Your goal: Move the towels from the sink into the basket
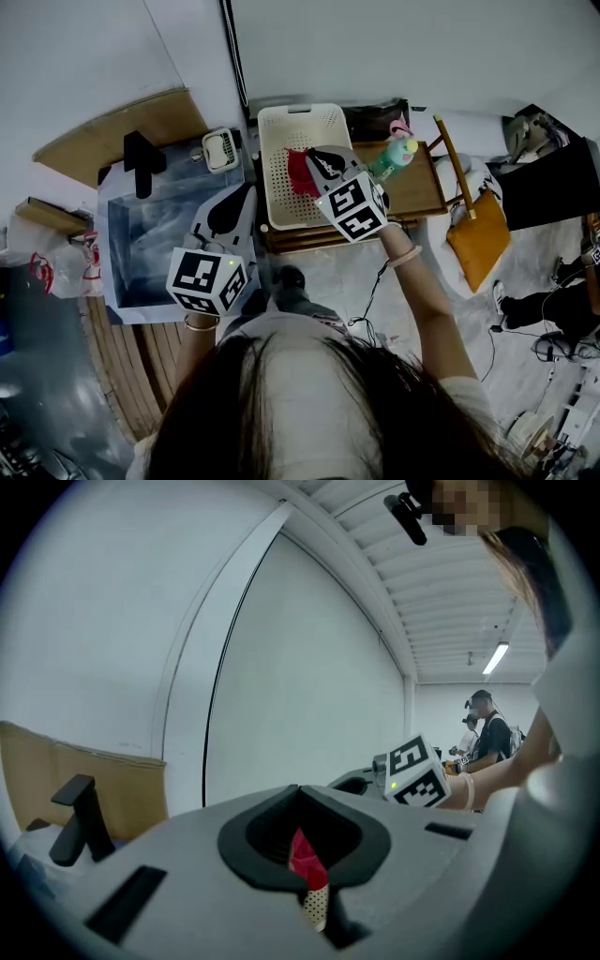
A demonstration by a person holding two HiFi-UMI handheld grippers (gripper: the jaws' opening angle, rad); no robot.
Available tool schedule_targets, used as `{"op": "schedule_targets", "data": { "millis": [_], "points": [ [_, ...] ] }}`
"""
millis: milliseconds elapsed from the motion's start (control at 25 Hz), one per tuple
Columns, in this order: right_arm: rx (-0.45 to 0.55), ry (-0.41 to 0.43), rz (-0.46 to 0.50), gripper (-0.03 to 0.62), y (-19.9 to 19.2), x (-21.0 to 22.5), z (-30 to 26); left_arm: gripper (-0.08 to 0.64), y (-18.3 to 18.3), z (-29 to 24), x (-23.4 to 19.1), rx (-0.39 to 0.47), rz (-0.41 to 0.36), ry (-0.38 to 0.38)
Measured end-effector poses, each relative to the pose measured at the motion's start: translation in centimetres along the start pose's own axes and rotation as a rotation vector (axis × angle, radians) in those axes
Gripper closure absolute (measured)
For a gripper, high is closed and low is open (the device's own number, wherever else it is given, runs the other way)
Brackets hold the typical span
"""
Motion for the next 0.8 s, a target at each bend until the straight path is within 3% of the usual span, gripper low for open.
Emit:
{"op": "schedule_targets", "data": {
  "millis": [360, 800],
  "points": [
    [-0.15, 0.084, 0.117, 0.56, -5.5, -0.7, -4.6, 0.555, -0.1, -0.8, 0.7, -0.005, 0.01, 0.042],
    [-0.31, 0.234, 0.095, 0.557, -11.0, -2.0, -7.6, 0.555, -0.6, -0.4, 1.6, -0.01, 0.032, 0.11]
  ]
}}
Point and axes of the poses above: the fingertips, and each gripper's own axes: z backward along the fingers, x to its right, y out of its top, the point moved 8 cm from there along z, backward along the fingers, and after that the axes turned 4 degrees about z, right-handed, at the moved point
